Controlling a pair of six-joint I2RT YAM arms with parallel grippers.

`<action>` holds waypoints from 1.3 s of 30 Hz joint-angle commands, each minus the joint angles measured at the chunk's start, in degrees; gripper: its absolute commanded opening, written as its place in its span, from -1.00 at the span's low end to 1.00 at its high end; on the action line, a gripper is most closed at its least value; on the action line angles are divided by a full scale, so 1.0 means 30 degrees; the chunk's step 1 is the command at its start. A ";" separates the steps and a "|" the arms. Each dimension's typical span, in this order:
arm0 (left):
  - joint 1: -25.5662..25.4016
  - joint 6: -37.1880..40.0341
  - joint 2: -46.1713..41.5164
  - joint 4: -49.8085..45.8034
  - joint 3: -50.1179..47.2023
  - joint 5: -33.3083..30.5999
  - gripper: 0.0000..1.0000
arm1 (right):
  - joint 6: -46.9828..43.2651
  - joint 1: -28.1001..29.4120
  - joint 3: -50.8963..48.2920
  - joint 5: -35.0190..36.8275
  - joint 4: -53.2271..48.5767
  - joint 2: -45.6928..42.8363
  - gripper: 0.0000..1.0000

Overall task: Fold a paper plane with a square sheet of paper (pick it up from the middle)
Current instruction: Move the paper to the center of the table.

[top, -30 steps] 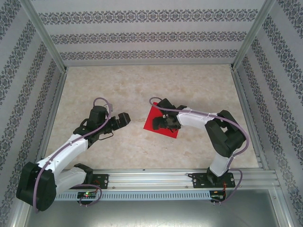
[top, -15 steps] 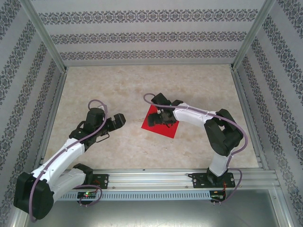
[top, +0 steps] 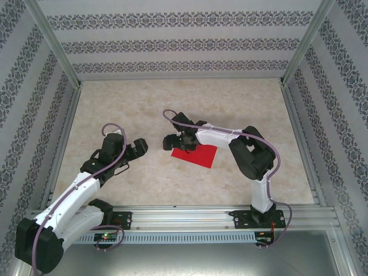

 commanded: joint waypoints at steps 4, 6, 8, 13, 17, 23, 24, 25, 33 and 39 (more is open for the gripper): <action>-0.0207 -0.0036 -0.1185 -0.1321 0.0375 0.0041 1.00 | -0.2512 0.0918 -0.2144 -0.2751 -0.1896 -0.0816 0.66; -0.0208 -0.0215 -0.1385 -0.1575 0.0369 0.0315 1.00 | -0.3224 0.1168 -0.2685 -0.2659 -0.2255 -0.1553 0.65; -0.0208 -0.0392 -0.1609 -0.1552 0.0247 0.0806 1.00 | -0.3748 0.1168 -0.2869 -0.2739 -0.2562 -0.2159 0.64; -0.0219 -0.0387 -0.1756 -0.1353 0.0143 0.1599 1.00 | -0.3053 0.0892 -0.1280 -0.0754 -0.3410 -0.3114 0.71; -0.0207 -0.0414 -0.1204 -0.0073 0.0126 0.2679 1.00 | -0.1664 0.0783 -0.1068 0.3368 -0.3822 -0.4813 0.83; -0.1041 -0.0310 0.2084 0.1813 0.0952 0.4170 1.00 | -0.1002 -0.0521 0.0236 0.6026 -0.7853 -0.3910 0.84; -0.1310 -0.0194 0.2792 0.1871 0.1284 0.4197 1.00 | -0.1215 -0.0471 0.0530 0.6069 -0.8174 -0.3616 0.84; -0.1585 -0.0059 0.3551 0.1685 0.1733 0.4033 1.00 | -0.1443 -0.0394 0.0899 0.6113 -0.8511 -0.3319 0.84; -0.2068 0.0279 0.5623 0.2043 0.2827 0.3313 1.00 | -0.3367 -0.0830 0.2372 0.5467 -0.9232 -0.1352 0.89; -0.2068 0.0357 0.5907 0.2032 0.2794 0.3108 1.00 | -0.3550 -0.0991 0.2823 0.4795 -0.9665 -0.0020 0.92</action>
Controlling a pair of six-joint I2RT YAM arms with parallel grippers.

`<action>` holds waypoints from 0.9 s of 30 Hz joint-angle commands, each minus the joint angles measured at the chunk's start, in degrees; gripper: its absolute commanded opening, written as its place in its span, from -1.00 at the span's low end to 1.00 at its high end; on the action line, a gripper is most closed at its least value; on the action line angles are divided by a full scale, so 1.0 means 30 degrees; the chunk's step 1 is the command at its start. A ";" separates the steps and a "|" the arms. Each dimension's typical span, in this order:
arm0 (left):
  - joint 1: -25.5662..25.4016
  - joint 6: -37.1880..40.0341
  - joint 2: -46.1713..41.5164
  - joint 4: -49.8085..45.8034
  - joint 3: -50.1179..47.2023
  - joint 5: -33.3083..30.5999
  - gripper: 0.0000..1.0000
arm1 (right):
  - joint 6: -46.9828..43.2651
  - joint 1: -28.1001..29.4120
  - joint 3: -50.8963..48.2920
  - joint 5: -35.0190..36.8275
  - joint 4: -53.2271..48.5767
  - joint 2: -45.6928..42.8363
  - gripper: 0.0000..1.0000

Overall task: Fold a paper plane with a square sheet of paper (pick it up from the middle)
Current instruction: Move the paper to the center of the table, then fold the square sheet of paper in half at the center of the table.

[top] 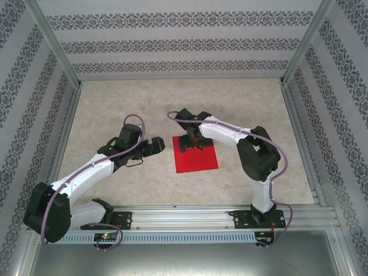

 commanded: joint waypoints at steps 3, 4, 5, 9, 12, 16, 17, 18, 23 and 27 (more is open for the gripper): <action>-0.0180 0.0383 -0.0329 0.0763 -0.0033 -0.0593 1.00 | -0.0509 -0.0098 0.0691 -0.0995 -0.0772 0.1085 0.93; -0.0202 0.0390 -0.0353 0.0734 -0.0073 -0.0688 1.00 | -0.0328 -0.0106 0.0664 -0.0772 -0.0795 0.1146 0.95; -0.0184 0.0386 -0.0381 0.0679 -0.0089 -0.0731 1.00 | -0.0212 -0.0169 0.0538 -0.0743 -0.0657 0.1184 0.95; -0.0182 0.0344 -0.0445 0.0675 -0.0180 -0.0861 1.00 | 0.0004 -0.0356 0.0866 -0.1347 -0.0602 0.1692 0.95; -0.0182 0.0417 -0.0333 0.0649 -0.0057 -0.0910 1.00 | 0.0561 -0.0336 0.1301 -0.1057 -0.0747 0.1973 0.95; -0.0202 0.0555 -0.0321 0.0558 -0.0008 -0.0881 1.00 | 0.1326 -0.0588 0.1381 -0.1456 -0.0638 0.2358 0.95; -0.0208 0.0571 -0.0313 0.0536 -0.0028 -0.0911 1.00 | 0.1441 -0.0646 0.1395 -0.1700 -0.0544 0.2535 0.95; -0.0202 0.0562 -0.0330 0.0501 -0.0027 -0.0967 1.00 | 0.1584 -0.0645 0.1425 -0.1639 -0.0611 0.2726 0.95; -0.0194 0.0764 -0.0330 0.0328 0.0000 -0.1053 1.00 | 0.1731 -0.0592 0.1010 -0.1404 -0.0639 0.3325 0.96; -0.0188 0.0825 -0.0306 0.0353 0.0034 -0.1086 1.00 | 0.1640 -0.0447 0.0784 -0.1205 -0.0881 0.3775 0.95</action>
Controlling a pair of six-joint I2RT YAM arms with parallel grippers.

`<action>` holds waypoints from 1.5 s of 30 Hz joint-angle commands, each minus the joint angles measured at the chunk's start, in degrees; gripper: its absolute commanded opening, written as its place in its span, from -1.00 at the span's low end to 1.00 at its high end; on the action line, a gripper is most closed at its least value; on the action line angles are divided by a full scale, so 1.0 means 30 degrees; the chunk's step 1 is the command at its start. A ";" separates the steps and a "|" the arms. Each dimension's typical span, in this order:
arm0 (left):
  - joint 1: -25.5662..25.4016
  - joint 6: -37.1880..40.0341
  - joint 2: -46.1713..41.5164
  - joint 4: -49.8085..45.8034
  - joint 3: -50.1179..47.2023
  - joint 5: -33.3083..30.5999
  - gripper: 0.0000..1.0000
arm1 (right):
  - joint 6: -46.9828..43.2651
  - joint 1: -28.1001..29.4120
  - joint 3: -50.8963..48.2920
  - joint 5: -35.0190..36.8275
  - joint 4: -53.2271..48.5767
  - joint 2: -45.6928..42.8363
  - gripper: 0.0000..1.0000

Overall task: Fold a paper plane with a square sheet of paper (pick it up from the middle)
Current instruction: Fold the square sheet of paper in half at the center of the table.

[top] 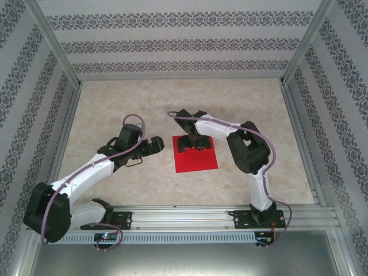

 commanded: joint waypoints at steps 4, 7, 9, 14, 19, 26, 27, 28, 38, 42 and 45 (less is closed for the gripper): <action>-0.0195 0.0514 -0.0250 0.0309 0.0017 -0.0314 1.00 | 0.0465 0.0366 -0.0489 0.0525 -0.0641 0.1478 0.94; -0.0187 0.0454 -0.0272 0.0324 -0.0064 -0.0283 1.00 | 0.0515 0.0357 -0.0550 0.0208 -0.0329 0.1590 0.89; -0.0185 0.0469 -0.0309 0.0231 -0.0019 -0.0282 1.00 | 0.0580 0.0357 -0.0466 0.0327 -0.0367 0.1548 0.88; -0.0194 0.0454 -0.0418 0.0156 -0.0041 -0.0373 1.00 | 0.0527 0.0336 -0.0342 0.0274 -0.0296 0.1220 0.85; -0.0204 0.0483 -0.0453 -0.0001 0.0056 -0.0334 1.00 | 0.0774 0.0289 -0.0310 -0.0122 0.0116 0.0561 0.77; -0.0181 0.0483 -0.0772 -0.0236 0.0095 -0.0472 1.00 | 0.1215 0.0027 -0.0611 -0.0876 0.1101 -0.0511 0.35; -0.0184 0.0484 -0.0812 -0.0268 0.0095 -0.0488 1.00 | 0.1256 0.0024 -0.0659 -0.0900 0.1218 -0.0714 0.31; -0.0175 0.0484 -0.0872 -0.0298 0.0087 -0.0483 1.00 | 0.1268 0.0018 -0.0716 -0.0968 0.1327 -0.0975 0.26; -0.0181 0.0454 -0.1235 -0.0646 0.0118 -0.0540 1.00 | 0.4012 -0.1130 -0.3936 -0.7611 0.8089 -0.3830 -0.12; -0.0187 0.0414 -0.1526 -0.0742 0.0131 -0.0666 1.00 | 0.6194 -0.1639 -0.5492 -1.0831 1.2501 -0.4706 -0.11; -0.0187 0.0366 -0.1658 -0.0738 0.0215 -0.0540 1.00 | 0.8270 -0.1901 -0.6743 -1.2354 1.6445 -0.5104 -0.10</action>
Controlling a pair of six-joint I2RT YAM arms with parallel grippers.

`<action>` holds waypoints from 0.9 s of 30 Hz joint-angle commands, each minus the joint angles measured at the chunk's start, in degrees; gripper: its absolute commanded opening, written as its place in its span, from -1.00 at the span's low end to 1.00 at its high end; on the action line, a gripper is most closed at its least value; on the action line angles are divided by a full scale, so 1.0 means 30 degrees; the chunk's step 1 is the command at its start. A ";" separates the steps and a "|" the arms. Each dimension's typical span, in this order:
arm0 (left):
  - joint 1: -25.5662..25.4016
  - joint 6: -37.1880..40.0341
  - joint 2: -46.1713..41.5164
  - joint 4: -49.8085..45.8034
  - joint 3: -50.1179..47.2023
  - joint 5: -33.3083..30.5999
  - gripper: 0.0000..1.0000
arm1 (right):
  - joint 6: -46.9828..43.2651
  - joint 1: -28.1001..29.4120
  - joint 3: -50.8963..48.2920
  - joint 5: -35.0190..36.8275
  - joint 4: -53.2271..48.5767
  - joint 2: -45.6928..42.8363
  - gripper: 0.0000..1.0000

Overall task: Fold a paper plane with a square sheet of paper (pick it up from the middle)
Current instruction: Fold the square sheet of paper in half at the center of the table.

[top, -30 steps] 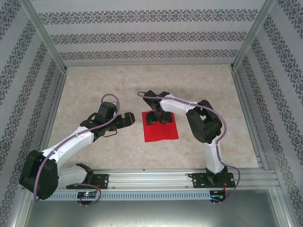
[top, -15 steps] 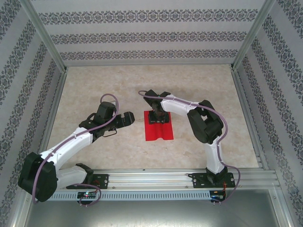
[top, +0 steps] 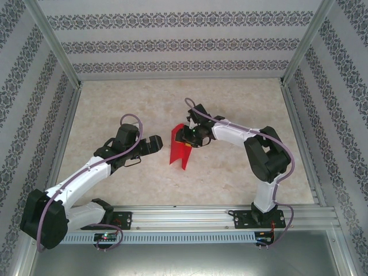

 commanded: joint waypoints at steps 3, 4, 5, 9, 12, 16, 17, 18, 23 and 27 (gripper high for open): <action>-0.0196 0.0228 -0.0470 -0.0428 0.0306 -0.0133 1.00 | 0.4792 -0.0479 -0.2348 -0.4050 0.9437 -0.0528 -0.10; -0.0181 0.0217 -0.0477 -0.0345 0.0297 -0.0064 1.00 | 0.5437 -0.0530 -0.2680 -0.4636 1.0998 -0.0328 -0.09; -0.0186 0.0160 -0.0492 -0.0278 0.0254 -0.0023 1.00 | 0.5812 -0.0572 -0.2838 -0.4947 1.1836 -0.0197 -0.09; -0.0195 0.0154 -0.0472 -0.0219 0.0320 0.0109 1.00 | 0.5007 -0.0725 -0.3140 -0.4592 1.1003 0.0004 -0.08; -0.0181 0.0223 -0.0527 -0.0135 0.0300 0.0043 1.00 | 0.4916 -0.1040 -0.3870 -0.4516 1.1400 0.0085 -0.08; -0.0195 0.0304 -0.0300 -0.0189 0.0493 0.0180 1.00 | 0.4653 -0.1676 -0.4968 -0.4068 1.0936 -0.0368 -0.09; -0.0197 0.0303 -0.0223 -0.0218 0.0554 0.0182 1.00 | 0.4560 -0.1837 -0.5160 -0.4065 1.0894 -0.0457 -0.09; -0.0186 0.0303 -0.0153 -0.0197 0.0573 0.0210 1.00 | 0.4349 -0.1997 -0.5372 -0.4186 1.0766 -0.0522 -0.09; -0.0180 -0.0023 0.0040 0.0070 0.0585 0.0394 1.00 | 0.2565 -0.2664 -0.6045 -0.3738 0.8086 -0.1112 -0.08; -0.0209 -0.0324 0.0203 0.0398 0.0501 0.0697 1.00 | 0.0733 -0.2822 -0.5838 -0.2741 0.5488 -0.1408 -0.06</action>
